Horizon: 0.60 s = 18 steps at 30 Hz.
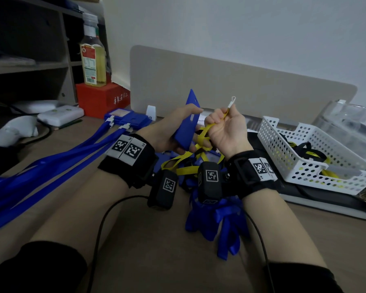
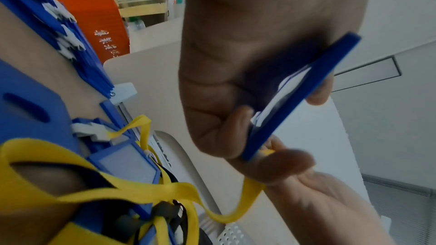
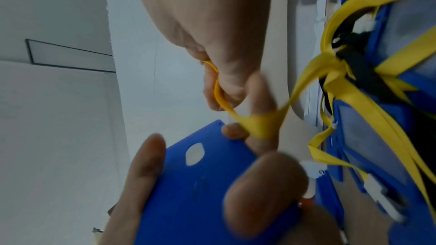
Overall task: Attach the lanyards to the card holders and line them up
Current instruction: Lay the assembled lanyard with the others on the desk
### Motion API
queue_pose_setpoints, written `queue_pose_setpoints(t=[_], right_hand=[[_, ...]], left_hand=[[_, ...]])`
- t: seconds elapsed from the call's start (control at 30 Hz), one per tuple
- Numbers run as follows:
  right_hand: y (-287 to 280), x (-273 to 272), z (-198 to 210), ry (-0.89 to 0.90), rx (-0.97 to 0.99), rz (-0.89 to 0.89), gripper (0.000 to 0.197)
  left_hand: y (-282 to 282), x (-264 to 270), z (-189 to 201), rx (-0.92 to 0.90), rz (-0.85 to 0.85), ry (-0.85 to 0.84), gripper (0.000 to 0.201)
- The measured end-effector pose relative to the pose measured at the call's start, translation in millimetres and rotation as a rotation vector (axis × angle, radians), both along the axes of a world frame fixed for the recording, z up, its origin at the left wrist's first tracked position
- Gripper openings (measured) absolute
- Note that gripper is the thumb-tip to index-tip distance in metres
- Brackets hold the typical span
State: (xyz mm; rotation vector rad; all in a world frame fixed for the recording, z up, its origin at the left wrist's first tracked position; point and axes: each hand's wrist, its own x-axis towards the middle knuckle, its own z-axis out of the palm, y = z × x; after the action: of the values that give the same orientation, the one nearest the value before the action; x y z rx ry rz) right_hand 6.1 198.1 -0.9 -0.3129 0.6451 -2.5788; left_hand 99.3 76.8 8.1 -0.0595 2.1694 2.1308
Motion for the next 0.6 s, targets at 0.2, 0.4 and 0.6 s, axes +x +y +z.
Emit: queue_pose_setpoints(t=[0.2,0.4,0.6], right_hand=[[15,-22,-15,0.092,0.551,-0.257,0.033],[7,-20,-27,0.340,0.943,-0.110,0.032],[-6,-9,-35,0.443,0.852,0.198,0.043]], left_hand=[[-16,2,9,0.150,0.114,0.078,0.037],[-19,2,13,0.335,0.212,0.155,0.036],[-13,2,14,0.512,0.224,0.203,0.038]])
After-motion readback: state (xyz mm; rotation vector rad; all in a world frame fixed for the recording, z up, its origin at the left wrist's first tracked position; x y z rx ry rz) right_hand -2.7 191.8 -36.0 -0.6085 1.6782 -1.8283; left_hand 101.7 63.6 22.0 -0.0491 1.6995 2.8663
